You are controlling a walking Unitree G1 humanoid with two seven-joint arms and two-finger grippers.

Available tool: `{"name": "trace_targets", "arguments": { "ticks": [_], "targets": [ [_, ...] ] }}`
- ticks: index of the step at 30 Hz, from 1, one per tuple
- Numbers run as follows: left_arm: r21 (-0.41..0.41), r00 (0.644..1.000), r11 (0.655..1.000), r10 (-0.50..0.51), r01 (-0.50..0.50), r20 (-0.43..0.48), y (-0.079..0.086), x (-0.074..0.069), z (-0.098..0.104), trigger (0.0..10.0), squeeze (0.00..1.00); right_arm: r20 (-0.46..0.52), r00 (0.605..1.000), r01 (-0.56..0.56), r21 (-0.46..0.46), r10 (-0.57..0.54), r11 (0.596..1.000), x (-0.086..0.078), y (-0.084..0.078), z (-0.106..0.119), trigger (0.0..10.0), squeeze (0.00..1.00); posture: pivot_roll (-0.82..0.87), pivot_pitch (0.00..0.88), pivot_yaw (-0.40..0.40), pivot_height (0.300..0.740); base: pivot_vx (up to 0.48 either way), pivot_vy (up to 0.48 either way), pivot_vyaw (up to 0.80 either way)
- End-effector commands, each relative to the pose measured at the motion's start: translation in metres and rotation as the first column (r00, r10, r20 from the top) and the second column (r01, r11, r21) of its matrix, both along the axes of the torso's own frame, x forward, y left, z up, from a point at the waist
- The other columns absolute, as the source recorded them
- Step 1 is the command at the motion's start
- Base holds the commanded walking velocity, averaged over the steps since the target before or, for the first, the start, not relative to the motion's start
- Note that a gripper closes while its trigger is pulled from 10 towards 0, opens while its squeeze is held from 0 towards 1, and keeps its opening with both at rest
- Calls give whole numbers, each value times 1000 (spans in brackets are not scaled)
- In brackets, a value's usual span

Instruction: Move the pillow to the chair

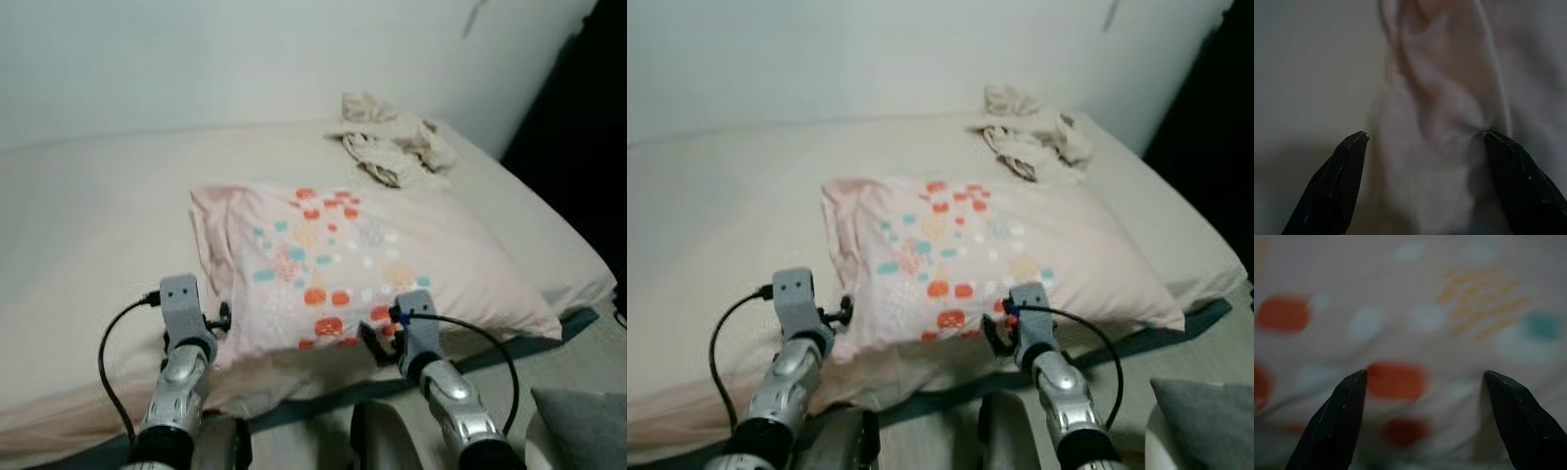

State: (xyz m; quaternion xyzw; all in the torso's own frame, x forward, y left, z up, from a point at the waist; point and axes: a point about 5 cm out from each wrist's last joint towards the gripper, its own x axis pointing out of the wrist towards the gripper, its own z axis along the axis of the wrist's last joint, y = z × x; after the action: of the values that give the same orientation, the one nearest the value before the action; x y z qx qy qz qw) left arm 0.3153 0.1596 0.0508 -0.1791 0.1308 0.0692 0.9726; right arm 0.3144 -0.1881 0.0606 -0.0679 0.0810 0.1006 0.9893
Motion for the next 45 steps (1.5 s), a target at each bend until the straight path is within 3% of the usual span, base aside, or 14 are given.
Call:
{"name": "trace_targets", "arguments": {
  "ticks": [1,5,7,12,16,19,20,22,23,26,31,35,37,45],
  "targets": [
    [-58,1000,998,-15,16,22,-3,5,7,10000,0,34,999,8,19,-9,1000,4,-2,8,10000,0,-71,121,-35,591,0,0,0],
    [-263,996,961,-87,90,21,-8,16,12,10000,0,38,999,20,6,-20,1000,10,-13,15,10000,0,-64,131,-34,577,0,0,0],
    [-292,994,950,-104,106,21,-8,19,13,10000,0,37,999,23,0,-23,1000,10,-15,16,10000,0,-63,133,-34,577,0,0,0],
    [-530,982,827,-175,185,70,-9,29,20,10000,0,38,998,43,6,-43,999,14,-22,20,10000,0,-63,143,-26,577,0,0,0],
    [-515,947,798,-303,313,105,-18,29,21,10000,0,38,998,47,0,-47,999,15,-24,21,10000,0,-67,147,-24,577,0,0,0],
    [-421,874,777,-477,468,92,-38,23,17,10000,0,34,998,46,-7,-46,999,15,-26,21,10000,0,-69,147,-26,577,0,0,0],
    [-402,828,741,-555,538,85,-51,19,15,8745,0,30,999,45,-8,-45,999,14,-27,21,10000,0,-69,148,-26,577,0,0,0],
    [-402,828,741,-555,538,85,-51,19,15,8745,0,30,999,45,-8,-45,999,14,-27,21,10000,0,-69,148,-26,577,0,0,0],
    [-410,783,694,-616,592,88,-63,14,12,0,0,26,999,43,-9,-43,999,15,-27,20,10000,0,-71,147,-28,577,0,0,0],
    [-417,730,642,-679,643,80,-73,8,9,0,0,23,999,42,-10,-42,999,15,-27,20,10000,0,-72,147,-29,577,0,0,0],
    [-400,722,659,-692,638,11,-75,8,3,0,0,21,999,41,-12,-41,999,15,-26,19,10000,0,-71,148,-30,577,0,0,0],
    [-420,757,692,-653,587,-16,-68,13,4,0,0,20,999,41,-13,-40,999,15,-26,19,10000,0,-70,149,-30,577,0,0,0],
    [-426,814,738,-581,524,-5,-55,24,13,0,0,22,999,43,-11,-43,999,16,-26,19,10000,0,-70,151,-31,577,0,0,0],
    [-400,851,777,-525,486,15,-36,36,26,0,0,29,998,48,-1,-48,999,17,-27,21,10000,0,-62,150,-33,577,0,0,0]
  ]
}}
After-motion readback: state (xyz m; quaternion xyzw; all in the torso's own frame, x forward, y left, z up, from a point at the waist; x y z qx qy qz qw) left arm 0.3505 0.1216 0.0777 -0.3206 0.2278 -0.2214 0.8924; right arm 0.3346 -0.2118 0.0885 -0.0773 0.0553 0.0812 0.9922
